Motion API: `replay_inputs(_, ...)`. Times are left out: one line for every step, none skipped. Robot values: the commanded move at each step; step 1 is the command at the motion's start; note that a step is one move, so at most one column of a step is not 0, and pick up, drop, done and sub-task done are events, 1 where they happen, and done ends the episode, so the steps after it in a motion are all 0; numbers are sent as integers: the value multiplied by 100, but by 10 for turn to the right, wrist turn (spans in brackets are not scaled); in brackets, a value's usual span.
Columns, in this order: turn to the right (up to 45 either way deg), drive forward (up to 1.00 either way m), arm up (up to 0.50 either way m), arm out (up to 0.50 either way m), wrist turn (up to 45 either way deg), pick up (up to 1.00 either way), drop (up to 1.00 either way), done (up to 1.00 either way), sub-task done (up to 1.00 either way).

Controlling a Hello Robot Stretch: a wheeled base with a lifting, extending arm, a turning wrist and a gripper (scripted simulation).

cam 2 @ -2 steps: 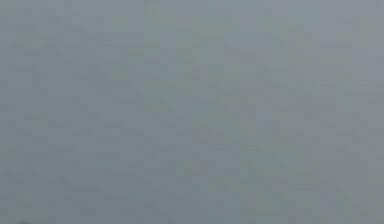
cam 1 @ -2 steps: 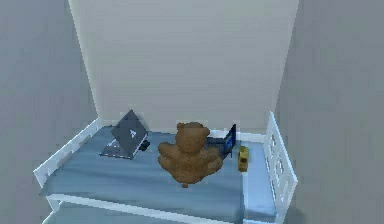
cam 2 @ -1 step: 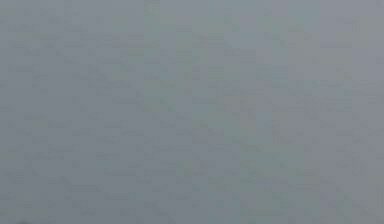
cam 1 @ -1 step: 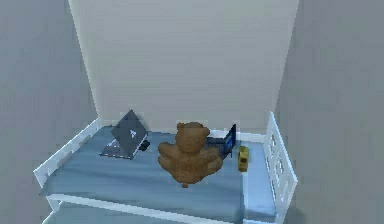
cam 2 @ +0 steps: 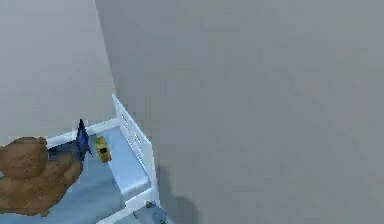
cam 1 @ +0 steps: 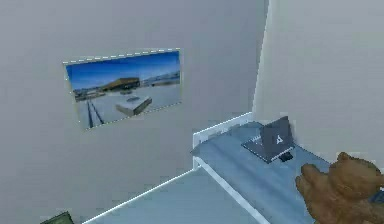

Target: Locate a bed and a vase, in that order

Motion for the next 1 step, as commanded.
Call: replay_inputs(-450,0,0,0,0,0,0,0,0)
